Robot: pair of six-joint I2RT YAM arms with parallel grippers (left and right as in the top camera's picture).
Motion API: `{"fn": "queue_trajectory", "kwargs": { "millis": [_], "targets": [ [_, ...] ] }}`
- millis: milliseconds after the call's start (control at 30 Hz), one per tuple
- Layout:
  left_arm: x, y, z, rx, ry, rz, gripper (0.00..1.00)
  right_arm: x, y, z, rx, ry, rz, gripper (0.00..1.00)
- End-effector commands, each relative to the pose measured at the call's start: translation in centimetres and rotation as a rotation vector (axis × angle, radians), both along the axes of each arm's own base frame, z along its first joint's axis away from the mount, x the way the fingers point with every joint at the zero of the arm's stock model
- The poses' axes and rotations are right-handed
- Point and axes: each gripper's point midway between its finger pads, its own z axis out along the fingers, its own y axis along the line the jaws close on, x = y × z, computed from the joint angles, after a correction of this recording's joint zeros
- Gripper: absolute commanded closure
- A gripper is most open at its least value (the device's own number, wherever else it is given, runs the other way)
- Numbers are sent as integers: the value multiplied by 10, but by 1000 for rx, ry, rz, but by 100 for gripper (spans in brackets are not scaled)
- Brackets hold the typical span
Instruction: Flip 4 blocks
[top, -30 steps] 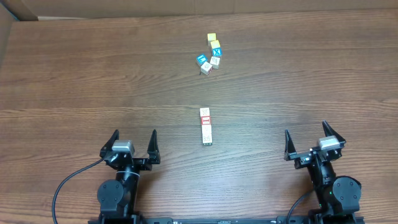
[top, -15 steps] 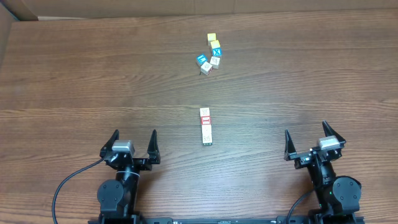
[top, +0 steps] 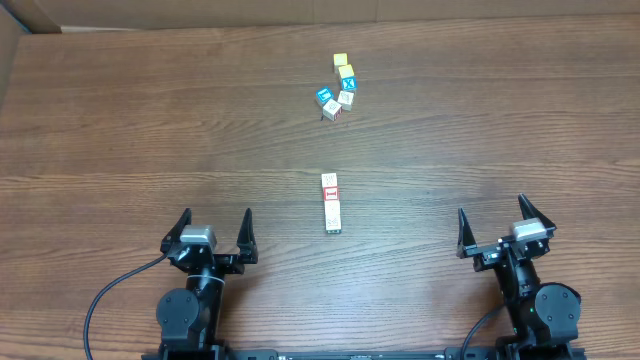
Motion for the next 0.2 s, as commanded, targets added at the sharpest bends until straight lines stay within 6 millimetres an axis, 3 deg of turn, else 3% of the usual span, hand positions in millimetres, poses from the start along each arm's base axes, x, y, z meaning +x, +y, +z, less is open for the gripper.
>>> {"fn": "queue_trajectory", "kwargs": {
  "millis": [0, 167],
  "targets": [
    [0, 3, 0, 19, -5, 10, 0, 0, -2, -2, -3, -3, -9, 0],
    [0, 3, 0, 19, -5, 10, 0, 0, -2, -2, -3, -3, -9, 0]
  ]
}}
